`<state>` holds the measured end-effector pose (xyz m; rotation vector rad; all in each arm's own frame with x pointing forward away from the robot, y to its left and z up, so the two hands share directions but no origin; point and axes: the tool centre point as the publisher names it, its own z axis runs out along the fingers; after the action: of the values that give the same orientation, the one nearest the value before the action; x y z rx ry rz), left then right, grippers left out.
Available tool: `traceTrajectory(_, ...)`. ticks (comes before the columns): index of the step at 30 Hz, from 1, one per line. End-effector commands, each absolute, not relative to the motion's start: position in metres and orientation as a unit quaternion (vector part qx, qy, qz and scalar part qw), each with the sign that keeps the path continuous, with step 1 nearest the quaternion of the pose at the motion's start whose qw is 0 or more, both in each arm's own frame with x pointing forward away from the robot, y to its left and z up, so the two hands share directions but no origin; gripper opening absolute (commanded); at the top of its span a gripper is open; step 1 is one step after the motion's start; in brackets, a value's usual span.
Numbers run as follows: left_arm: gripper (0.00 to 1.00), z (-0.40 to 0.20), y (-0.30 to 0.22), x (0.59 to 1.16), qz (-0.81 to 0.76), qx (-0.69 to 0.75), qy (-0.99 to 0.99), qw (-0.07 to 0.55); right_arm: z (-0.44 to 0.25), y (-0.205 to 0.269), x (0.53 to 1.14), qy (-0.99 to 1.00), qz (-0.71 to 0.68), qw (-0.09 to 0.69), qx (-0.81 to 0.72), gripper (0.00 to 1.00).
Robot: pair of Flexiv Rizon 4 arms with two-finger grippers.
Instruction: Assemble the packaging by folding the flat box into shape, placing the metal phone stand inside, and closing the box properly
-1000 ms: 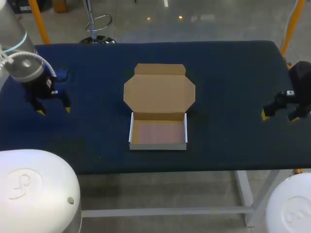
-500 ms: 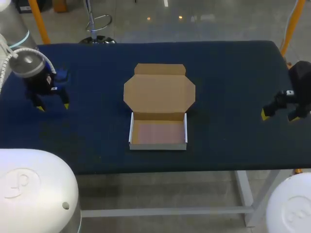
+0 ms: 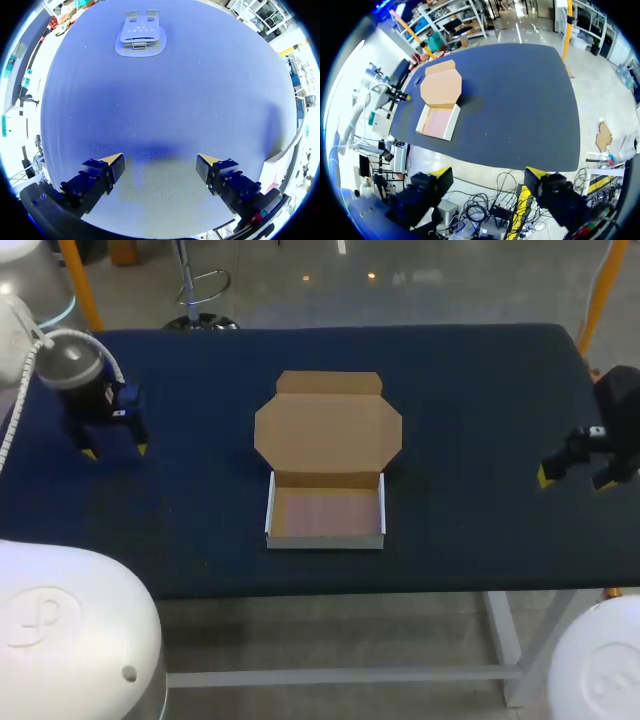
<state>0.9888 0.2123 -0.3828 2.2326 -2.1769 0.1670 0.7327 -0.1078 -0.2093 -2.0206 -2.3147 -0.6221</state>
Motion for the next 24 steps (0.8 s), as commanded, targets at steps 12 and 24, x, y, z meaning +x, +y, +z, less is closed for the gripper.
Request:
traceTrajectory(12, 1.0, -0.391, 0.215, 1.016, 0.034, 0.716, -0.697, 0.018, -0.212, -0.105, 0.726, -0.737, -0.2, -0.005, -0.645, 1.0)
traceTrajectory(24, 1.0, -0.397, 0.222, 1.037, 0.031, 0.718, -0.695, 0.014, -0.212, -0.105, 0.726, -0.737, -0.2, -0.005, -0.645, 1.0)
